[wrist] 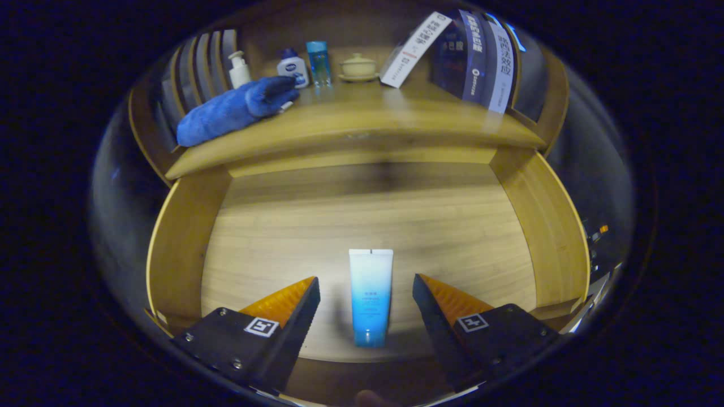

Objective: Pull open the drawer, take out the items inside it, and place them on the countertop above the cabinet.

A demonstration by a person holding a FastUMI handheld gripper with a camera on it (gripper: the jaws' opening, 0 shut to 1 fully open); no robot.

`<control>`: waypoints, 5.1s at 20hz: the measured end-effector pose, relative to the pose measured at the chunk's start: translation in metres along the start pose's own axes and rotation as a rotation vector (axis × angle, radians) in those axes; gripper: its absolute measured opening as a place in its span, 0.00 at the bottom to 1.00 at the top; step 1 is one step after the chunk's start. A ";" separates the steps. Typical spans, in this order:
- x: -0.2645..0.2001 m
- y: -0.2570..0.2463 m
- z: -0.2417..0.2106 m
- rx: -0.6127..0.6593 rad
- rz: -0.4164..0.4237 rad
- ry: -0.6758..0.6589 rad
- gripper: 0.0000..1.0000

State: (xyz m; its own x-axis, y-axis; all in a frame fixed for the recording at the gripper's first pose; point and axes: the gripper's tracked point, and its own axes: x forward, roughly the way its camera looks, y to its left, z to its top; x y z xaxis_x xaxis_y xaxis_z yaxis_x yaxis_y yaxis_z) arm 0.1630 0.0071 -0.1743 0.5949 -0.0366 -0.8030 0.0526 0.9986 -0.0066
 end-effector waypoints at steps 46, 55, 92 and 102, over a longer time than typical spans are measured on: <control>-0.048 0.029 0.202 0.068 0.145 -0.646 0.39; 0.023 0.037 0.226 0.181 0.102 -0.605 0.38; -0.246 -0.014 0.113 0.002 0.071 -0.904 0.99; -0.251 -0.013 0.015 -0.116 -0.023 -1.034 0.98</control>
State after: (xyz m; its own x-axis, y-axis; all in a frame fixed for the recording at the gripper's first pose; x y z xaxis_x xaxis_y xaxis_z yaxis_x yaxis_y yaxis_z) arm 0.0252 0.0032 0.0360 0.9948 -0.0161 0.1003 0.0278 0.9928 -0.1166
